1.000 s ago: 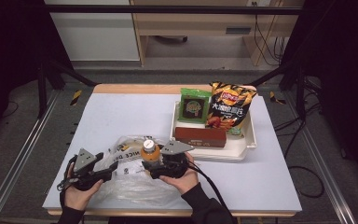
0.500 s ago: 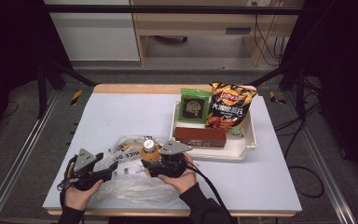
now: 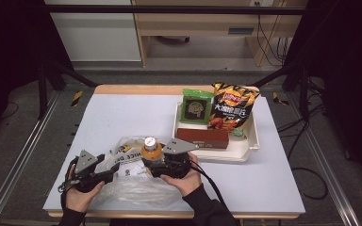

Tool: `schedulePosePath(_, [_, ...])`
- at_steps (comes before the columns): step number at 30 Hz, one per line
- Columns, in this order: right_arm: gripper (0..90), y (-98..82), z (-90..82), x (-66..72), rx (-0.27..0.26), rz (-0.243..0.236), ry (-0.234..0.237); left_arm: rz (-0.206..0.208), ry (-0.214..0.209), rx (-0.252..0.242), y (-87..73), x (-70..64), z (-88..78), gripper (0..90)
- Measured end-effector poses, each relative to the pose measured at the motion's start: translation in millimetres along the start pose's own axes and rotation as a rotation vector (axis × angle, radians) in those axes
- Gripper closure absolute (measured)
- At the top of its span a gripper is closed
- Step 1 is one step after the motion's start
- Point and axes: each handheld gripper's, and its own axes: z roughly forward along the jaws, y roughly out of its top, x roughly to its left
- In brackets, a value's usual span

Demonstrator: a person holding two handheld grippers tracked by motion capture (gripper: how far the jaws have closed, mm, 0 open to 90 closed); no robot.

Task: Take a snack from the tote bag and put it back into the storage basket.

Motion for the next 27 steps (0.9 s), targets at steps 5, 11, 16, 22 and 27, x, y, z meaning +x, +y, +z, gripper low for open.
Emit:
schedulePosePath(5, [30.8,12.7,-7.0,4.2,-0.032,0.001,0.01,0.003,-0.001,0.005,-0.3,-0.4,0.8,31.7])
schedulePosePath(11, [30.8,27.3,-13.3,6.8,-0.051,-0.001,0.007,0.007,0.0,0.006,-0.1,-0.1,0.3,31.7])
schedulePosePath(16, [30.9,40.6,-21.1,7.3,-0.07,-0.003,0.008,0.008,0.0,0.007,-0.1,-0.1,0.2,31.7])
schedulePosePath(22, [30.9,54.3,-30.6,5.7,-0.081,-0.005,-0.004,0.006,-0.001,0.005,0.0,-0.4,0.0,31.6])
schedulePosePath(27, [31.0,61.4,-38.9,0.3,-0.092,-0.006,-0.021,0.006,-0.001,0.005,0.0,-0.4,0.0,31.6])
